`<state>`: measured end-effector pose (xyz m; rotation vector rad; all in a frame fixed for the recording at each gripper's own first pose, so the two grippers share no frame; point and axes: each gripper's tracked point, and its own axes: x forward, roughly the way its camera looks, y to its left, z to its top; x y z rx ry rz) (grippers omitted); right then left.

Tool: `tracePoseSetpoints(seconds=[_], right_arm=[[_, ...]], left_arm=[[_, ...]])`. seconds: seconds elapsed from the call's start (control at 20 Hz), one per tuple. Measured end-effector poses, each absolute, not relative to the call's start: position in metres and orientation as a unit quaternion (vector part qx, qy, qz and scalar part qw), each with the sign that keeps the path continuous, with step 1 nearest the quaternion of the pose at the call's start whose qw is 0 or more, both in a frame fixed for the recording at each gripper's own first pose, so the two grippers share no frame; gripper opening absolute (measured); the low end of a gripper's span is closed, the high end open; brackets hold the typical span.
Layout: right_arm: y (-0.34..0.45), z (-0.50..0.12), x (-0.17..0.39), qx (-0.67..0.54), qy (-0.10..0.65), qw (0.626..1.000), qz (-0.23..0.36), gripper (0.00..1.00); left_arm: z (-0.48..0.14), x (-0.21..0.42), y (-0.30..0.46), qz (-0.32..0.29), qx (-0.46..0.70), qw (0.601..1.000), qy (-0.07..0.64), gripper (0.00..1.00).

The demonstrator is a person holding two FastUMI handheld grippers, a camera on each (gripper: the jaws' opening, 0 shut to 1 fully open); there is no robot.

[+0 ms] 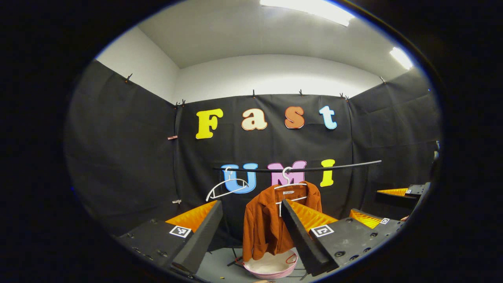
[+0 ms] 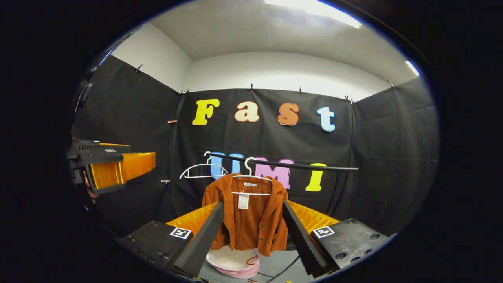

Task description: Grasp the clothes on the hanger with both hands and then place them into the laundry hamper below.

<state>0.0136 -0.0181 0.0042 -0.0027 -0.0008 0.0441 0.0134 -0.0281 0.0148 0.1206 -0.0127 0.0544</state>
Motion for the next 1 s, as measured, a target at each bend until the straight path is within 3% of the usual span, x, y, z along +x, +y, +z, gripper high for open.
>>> tracePoseSetpoints(seconds=[1.0], right_arm=[[0.0,-0.003,0.014,-0.002,0.009,1.0,-0.01,0.96]], left_arm=[[0.003,0.028,-0.009,-0.001,0.07,0.997,-0.019,0.94]])
